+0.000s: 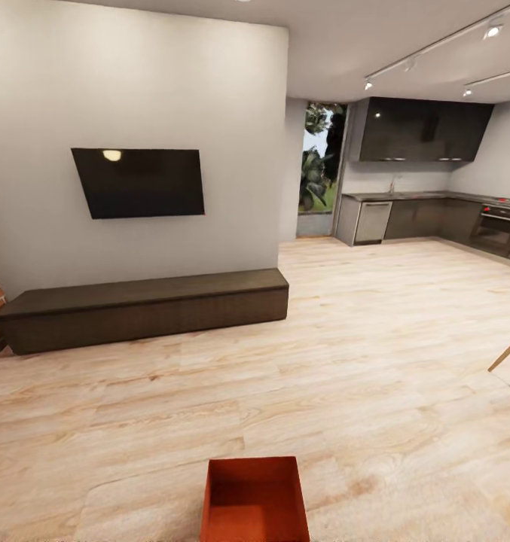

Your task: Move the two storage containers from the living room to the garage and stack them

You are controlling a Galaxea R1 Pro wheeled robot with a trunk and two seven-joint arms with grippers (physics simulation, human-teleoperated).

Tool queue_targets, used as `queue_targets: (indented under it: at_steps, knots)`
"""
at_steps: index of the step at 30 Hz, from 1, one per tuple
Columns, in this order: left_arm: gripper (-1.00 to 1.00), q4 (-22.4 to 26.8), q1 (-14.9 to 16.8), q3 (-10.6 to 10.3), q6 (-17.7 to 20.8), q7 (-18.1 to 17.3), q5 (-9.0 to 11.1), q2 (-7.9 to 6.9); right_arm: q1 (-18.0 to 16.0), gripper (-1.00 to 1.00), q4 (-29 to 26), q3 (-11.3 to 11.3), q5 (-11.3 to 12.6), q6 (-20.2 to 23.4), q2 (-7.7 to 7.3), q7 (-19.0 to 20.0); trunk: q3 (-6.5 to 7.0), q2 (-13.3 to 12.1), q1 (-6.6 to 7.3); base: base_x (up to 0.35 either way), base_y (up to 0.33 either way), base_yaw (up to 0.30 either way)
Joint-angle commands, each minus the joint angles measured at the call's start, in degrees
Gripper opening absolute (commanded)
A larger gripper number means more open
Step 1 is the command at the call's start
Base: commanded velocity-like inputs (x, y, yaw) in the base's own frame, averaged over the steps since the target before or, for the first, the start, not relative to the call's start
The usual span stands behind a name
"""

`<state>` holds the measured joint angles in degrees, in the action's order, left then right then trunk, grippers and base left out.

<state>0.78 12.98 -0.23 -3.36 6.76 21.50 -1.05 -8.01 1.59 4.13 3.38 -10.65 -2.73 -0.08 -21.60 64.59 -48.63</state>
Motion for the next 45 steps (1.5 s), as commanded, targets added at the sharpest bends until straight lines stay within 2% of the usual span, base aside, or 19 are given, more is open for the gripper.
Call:
queue_targets:
  at_steps: [1,45]
  knots:
    - [1.00,0.0,0.0,-0.1,-0.2,0.1,0.3,0.00,-0.1,1.00,0.2,0.4,0.4,-0.3,0.00,0.0,-0.16,0.0,0.00,0.000,0.000,0.000]
    - [1.00,-0.6,0.0,-0.2,-0.2,0.1,0.3,0.04,-0.1,1.00,0.2,0.5,0.4,-0.2,-0.01,0.0,-4.19,0.0,0.00,0.000,0.000,0.000]
